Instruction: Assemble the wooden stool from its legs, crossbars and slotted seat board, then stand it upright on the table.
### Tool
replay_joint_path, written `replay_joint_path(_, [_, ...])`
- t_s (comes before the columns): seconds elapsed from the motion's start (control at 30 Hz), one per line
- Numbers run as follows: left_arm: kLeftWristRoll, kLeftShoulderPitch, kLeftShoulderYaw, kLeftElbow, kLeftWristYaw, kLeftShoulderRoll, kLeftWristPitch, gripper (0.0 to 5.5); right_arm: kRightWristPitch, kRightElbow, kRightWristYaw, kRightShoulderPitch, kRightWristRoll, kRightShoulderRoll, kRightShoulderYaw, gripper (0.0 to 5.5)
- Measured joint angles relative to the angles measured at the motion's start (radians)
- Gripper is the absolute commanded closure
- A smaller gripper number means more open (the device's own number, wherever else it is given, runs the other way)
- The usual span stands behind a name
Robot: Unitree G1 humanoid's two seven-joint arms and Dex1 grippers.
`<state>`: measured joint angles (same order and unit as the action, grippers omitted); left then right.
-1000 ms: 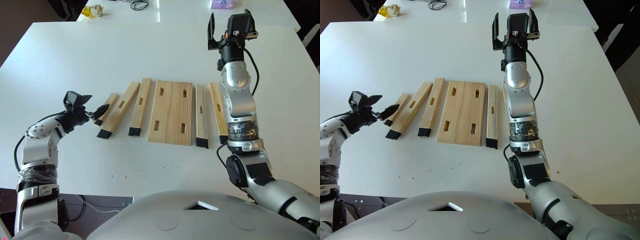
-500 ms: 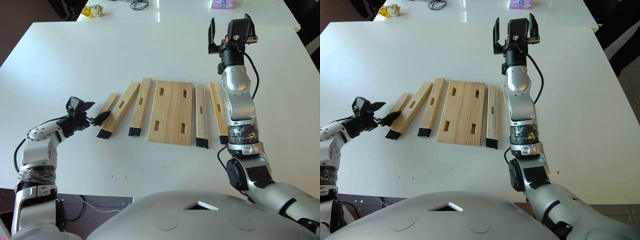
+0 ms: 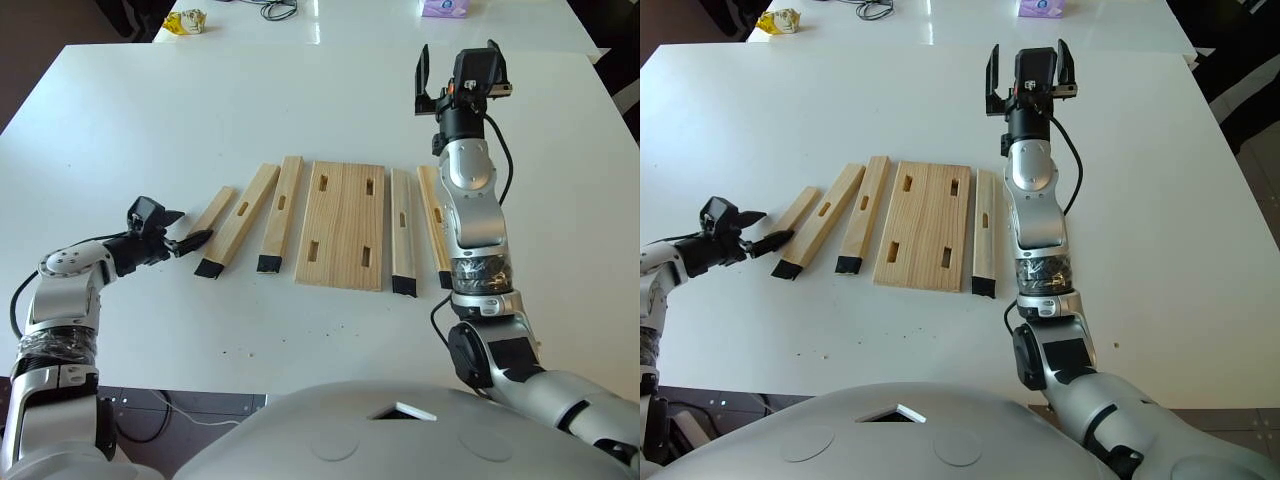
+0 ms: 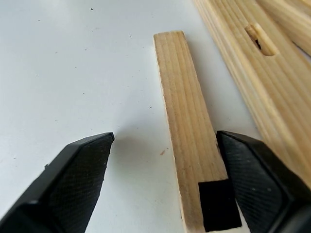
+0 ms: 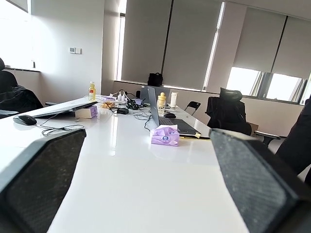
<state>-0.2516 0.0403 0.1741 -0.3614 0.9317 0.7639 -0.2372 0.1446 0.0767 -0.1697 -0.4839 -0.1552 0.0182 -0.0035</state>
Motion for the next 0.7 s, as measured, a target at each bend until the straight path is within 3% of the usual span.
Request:
replay_joint_path(0.27, [-0.019,-0.085,-0.001,0.152,-0.028,0.003,-0.081,3.42,0.005,-0.026,-0.023,0.029,-0.001,0.016,-0.001,0.83])
replay_joint_path(0.43, [-0.017,-0.063,-0.009,0.113,-0.038,0.005,-0.074,4.10,0.007,-0.032,-0.030,0.034,-0.001,0.017,-0.001,0.83])
replay_joint_path(0.7, [-0.019,-0.060,-0.009,0.116,-0.073,0.003,-0.074,4.19,0.007,-0.039,-0.038,0.040,-0.002,0.021,-0.002,0.83])
